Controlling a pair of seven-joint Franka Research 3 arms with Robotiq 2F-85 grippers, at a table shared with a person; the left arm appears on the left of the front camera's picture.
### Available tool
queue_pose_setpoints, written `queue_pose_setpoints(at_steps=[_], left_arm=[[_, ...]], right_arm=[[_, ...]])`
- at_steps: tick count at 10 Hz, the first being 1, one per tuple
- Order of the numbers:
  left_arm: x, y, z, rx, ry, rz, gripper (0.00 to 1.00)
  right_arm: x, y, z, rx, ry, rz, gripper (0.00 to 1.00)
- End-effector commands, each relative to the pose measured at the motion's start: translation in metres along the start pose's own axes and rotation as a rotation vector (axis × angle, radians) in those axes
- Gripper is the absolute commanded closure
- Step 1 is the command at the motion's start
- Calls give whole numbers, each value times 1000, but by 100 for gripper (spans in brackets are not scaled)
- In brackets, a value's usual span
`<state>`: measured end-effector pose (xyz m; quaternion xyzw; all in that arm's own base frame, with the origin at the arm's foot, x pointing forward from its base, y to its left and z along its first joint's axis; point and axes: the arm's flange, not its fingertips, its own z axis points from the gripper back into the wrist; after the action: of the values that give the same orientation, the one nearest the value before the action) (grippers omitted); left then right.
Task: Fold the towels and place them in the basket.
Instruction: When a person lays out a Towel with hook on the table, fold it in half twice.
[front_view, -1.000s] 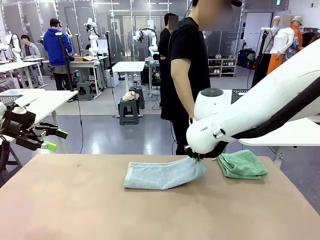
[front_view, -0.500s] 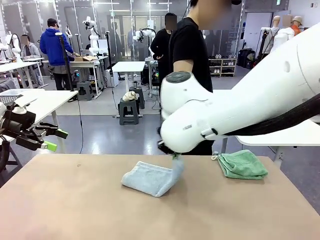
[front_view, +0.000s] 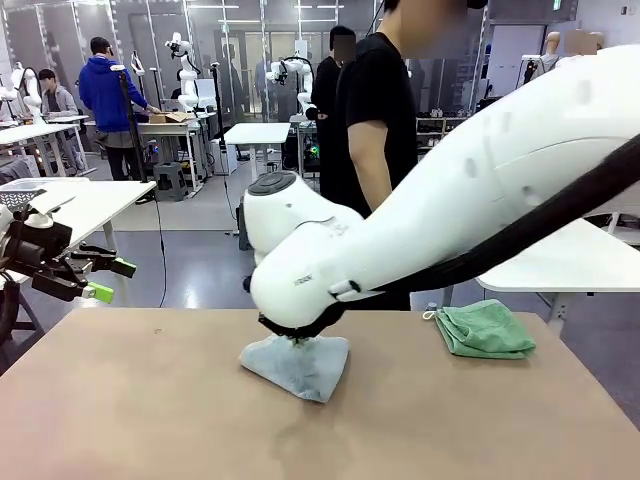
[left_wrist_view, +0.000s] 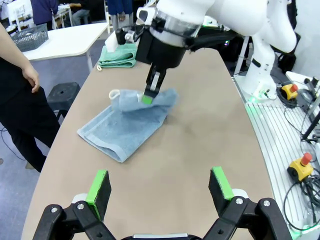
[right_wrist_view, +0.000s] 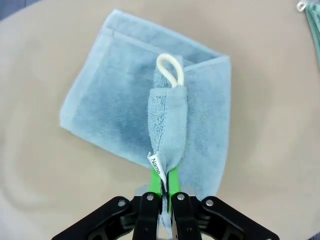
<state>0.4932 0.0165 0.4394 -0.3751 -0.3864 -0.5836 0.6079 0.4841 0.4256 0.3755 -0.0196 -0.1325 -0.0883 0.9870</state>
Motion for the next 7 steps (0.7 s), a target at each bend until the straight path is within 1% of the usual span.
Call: queue_pose_setpoints(at_steps=[1, 4, 7], left_arm=[[0, -1, 1, 5, 3, -2, 0], [0, -1, 1, 5, 3, -2, 0], [0, -1, 1, 5, 3, -2, 0]], right_arm=[[5, 29, 0, 37, 6, -160, 100], [8, 47, -3, 95, -23, -281, 100], [15, 51, -9, 60, -70, -373, 100]])
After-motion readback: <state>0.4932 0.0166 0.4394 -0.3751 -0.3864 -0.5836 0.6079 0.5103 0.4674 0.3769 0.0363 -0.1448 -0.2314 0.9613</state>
